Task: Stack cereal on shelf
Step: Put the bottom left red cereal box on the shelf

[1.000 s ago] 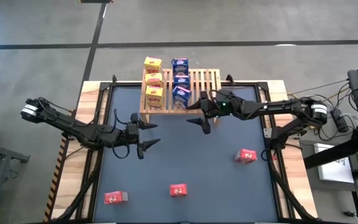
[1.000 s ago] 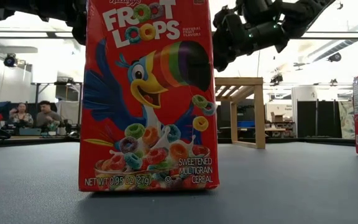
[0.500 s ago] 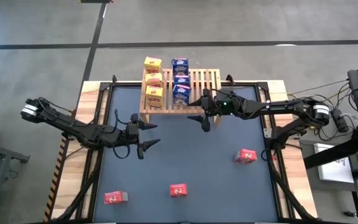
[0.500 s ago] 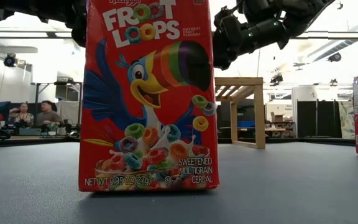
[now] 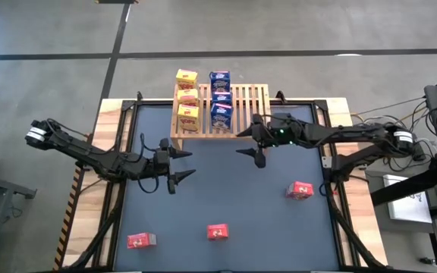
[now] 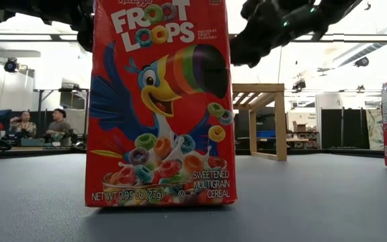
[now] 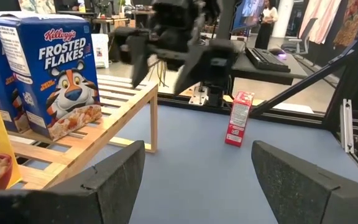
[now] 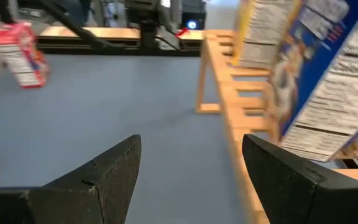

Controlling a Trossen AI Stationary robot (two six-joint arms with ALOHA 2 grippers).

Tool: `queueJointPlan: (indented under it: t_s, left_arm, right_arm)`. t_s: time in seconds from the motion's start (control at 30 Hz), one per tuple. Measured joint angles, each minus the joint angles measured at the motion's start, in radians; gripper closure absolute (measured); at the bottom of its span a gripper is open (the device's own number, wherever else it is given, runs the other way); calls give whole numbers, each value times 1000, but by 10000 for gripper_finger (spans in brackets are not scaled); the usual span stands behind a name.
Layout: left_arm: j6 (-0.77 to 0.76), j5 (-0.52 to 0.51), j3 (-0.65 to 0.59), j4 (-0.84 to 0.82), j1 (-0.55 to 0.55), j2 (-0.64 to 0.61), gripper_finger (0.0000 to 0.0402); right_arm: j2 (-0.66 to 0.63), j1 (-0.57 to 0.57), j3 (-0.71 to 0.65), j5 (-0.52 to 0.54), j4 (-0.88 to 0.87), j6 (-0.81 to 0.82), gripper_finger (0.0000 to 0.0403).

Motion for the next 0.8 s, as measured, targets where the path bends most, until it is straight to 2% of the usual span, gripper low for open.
queueJointPlan:
  t_s: [0.13, 0.47, 0.7, 0.8]
  left_arm:
    - [-13, 2, 0, 0, -1, 0, 123]
    - [-117, 19, 0, 1, -39, 0, 123]
    - [-177, 10, 55, -4, -156, 36, 123]
    - [-177, -50, 106, -56, -214, 69, 123]
  right_arm:
    - [-67, 64, -13, 27, -30, 17, 133]
    - [-184, 264, -123, 244, -1, 37, 133]
    - [-239, 333, -292, 294, 210, 63, 133]
    - [-252, 335, -360, 295, 332, 65, 133]
